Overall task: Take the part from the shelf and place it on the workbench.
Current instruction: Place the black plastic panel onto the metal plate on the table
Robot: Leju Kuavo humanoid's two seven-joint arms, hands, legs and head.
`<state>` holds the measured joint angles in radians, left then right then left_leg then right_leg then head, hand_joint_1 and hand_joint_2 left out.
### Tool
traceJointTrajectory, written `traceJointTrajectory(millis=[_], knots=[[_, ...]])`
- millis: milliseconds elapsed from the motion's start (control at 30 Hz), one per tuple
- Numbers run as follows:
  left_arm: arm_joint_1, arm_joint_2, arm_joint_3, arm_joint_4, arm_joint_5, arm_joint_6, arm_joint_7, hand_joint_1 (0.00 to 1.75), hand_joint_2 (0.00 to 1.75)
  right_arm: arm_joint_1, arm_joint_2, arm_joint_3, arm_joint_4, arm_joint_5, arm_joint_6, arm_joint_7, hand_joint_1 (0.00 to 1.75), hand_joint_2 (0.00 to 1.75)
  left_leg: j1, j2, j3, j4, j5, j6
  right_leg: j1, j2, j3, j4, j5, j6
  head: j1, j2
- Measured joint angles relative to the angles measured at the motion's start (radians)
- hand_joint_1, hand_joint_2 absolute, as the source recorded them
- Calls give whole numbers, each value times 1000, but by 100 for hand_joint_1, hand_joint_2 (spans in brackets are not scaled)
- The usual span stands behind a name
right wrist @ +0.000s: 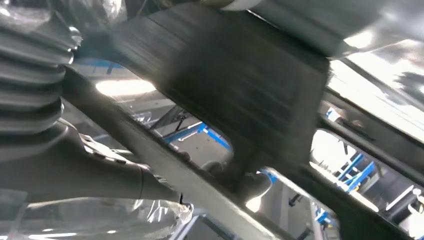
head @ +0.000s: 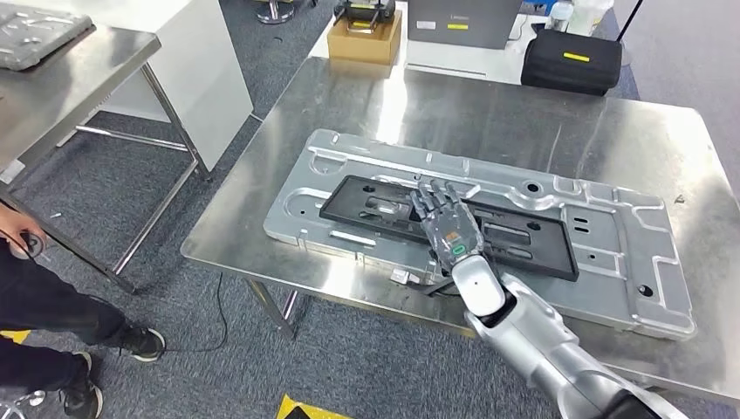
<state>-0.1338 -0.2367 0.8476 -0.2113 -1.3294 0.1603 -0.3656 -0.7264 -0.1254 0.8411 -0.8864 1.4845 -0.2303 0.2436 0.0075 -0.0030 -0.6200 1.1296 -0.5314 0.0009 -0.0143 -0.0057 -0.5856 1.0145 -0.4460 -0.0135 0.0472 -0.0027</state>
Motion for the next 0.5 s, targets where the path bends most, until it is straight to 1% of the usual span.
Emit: traceJointTrajectory(millis=[33, 67, 100, 133, 167, 200, 233, 267, 300, 367, 400, 433, 467, 500], knots=[[3, 0, 0, 0, 0, 0, -1, 0, 0, 12, -8, -7, -19, 1, -19, 2, 0, 0, 1, 0, -29, 65, -34, -3, 1, -2, -1, 0, 0, -3, -1, 0], [6, 0, 0, 0, 1, 1, -1, 0, 0, 23, -14, -12, -34, 1, -39, 6, 0, 0, 2, 0, -54, 122, -56, -5, 1, -2, -3, 1, 0, -3, 0, 0], [8, 1, 0, 0, 1, 1, -1, 0, 0, 34, -19, -15, -47, 2, -54, 11, 0, 0, 3, 0, -66, 153, -61, -7, 2, -2, -4, 2, 0, -4, -1, 0], [9, 1, 0, 0, 1, 1, 0, 0, 0, 43, -22, -16, -56, 2, -65, 15, 0, 0, 4, 0, -64, 151, -48, -8, 2, 0, -5, 3, 0, -4, 0, 0], [9, 1, 0, 0, 1, 1, 0, 0, 0, 50, -24, -17, -63, 2, -68, 18, 0, 0, 5, 0, -43, 110, -18, -7, 1, 3, -5, 6, -1, -3, -1, 0], [8, 1, 0, 0, 3, 2, 0, 0, 0, 54, -26, -18, -68, 2, -62, 19, 0, 0, 5, 0, -11, 44, 17, -5, 1, 6, -4, 8, -3, -1, 0, 0], [8, 2, 0, 0, 5, 3, 0, 0, 0, 57, -27, -20, -72, 2, -46, 16, 0, 0, 4, 0, 18, -20, 42, -2, 3, 8, -5, 11, -5, 2, 0, 0], [7, 2, 0, 0, 9, 5, 0, 0, 0, 58, -31, -23, -78, 1, -17, 9, 0, 0, 3, -1, 42, -70, 57, 2, 5, 10, -7, 14, -5, 7, 0, 0], [8, 2, 0, 0, 14, 7, 0, 0, 0, 57, -35, -27, -84, 0, 19, 0, 0, 0, 2, -1, 53, -97, 61, 6, 6, 12, -9, 15, -5, 11, 0, 0], [10, 3, 1, 0, 25, 11, -3, 0, 0, 52, -53, -35, -106, -4, 118, -27, 0, 0, 0, -2, 57, -107, 59, 17, 7, 13, -11, 13, -1, 22, 1, 0], [12, 4, 2, 0, 31, 14, -4, 0, 0, 49, -67, -37, -122, -9, 170, -41, 0, 0, 1, -1, 59, -111, 63, 24, 5, 13, -10, 15, -3, 28, 1, 0], [13, 5, 3, 0, 38, 15, -6, 0, 0, 45, -83, -38, -142, -16, 221, -55, 0, 0, 2, -1, 60, -116, 67, 32, 4, 12, -13, 24, -11, 33, 1, 0], [13, 5, 5, 0, 43, 17, -9, 0, 0, 43, -102, -38, -163, -25, 260, -66, 0, 0, 3, -1, 61, -120, 71, 39, 3, 12, -25, 52, -31, 38, 1, 0], [13, 5, 6, 0, 47, 19, -11, 0, 0, 44, -121, -38, -182, -34, 287, -73, 0, 0, 3, -1, 61, -123, 74, 45, 1, 11, -48, 101, -60, 42, 1, 0]])
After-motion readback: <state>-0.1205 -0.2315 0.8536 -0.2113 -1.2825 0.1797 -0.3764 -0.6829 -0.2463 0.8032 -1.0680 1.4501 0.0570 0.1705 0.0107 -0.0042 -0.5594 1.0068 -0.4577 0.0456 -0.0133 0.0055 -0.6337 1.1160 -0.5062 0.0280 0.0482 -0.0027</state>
